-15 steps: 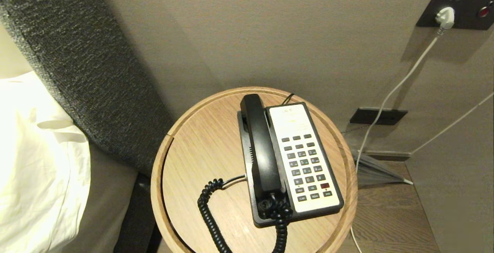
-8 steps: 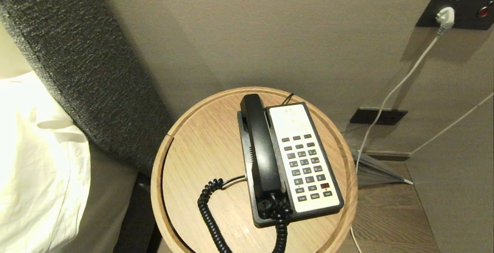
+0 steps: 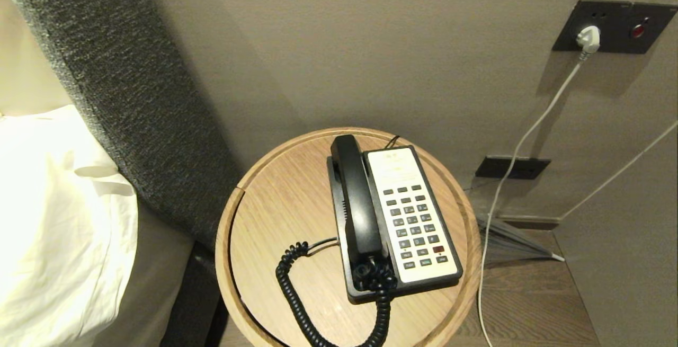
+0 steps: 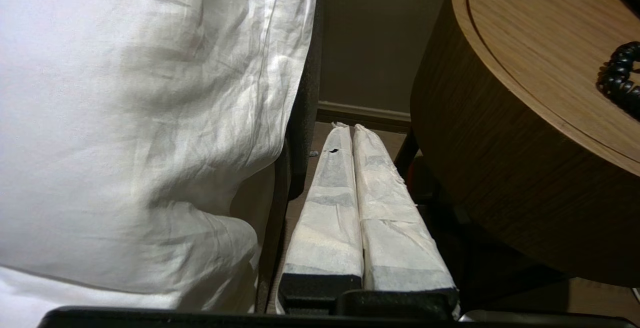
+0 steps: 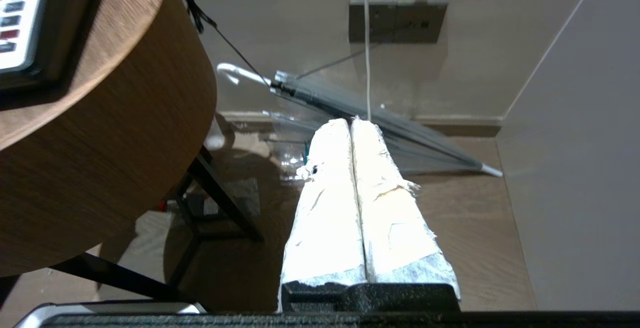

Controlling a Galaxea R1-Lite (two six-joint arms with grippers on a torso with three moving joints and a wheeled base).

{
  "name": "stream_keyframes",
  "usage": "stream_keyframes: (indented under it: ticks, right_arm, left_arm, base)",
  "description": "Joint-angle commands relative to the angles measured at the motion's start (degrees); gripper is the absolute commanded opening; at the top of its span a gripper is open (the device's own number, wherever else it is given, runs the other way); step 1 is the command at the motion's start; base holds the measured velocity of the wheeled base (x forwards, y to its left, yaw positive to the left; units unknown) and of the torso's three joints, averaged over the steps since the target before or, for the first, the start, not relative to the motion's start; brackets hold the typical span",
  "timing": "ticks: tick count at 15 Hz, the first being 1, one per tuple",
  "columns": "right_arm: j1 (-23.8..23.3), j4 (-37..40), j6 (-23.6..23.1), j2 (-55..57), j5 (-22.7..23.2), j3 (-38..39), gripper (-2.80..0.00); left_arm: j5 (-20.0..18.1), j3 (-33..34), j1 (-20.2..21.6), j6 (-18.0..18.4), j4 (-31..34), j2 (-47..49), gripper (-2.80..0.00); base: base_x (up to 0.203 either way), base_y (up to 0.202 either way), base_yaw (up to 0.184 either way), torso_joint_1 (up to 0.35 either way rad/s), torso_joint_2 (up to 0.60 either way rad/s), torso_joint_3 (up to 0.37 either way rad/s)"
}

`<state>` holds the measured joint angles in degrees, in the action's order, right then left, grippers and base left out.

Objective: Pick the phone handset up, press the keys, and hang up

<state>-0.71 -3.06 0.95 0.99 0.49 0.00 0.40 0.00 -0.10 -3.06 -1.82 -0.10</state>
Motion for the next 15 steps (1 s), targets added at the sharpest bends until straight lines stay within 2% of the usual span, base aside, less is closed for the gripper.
stream_keyframes:
  ticks: [1, 15]
  right_arm:
    - [0.0, 0.0, 0.0, 0.2, 0.0, 1.1, -2.8]
    - [0.0, 0.1, 0.0, 0.2, 0.1, 1.1, -2.8]
  left_arm:
    - [0.0, 0.0, 0.0, -0.1, 0.0, 0.0, -2.8]
    - [0.1, 0.0, 0.0, -0.5, 0.0, 0.1, -2.8]
  base:
    - [0.0, 0.0, 0.0, 0.002, 0.0, 0.193]
    - [0.0, 0.0, 0.0, 0.002, 0.0, 0.204]
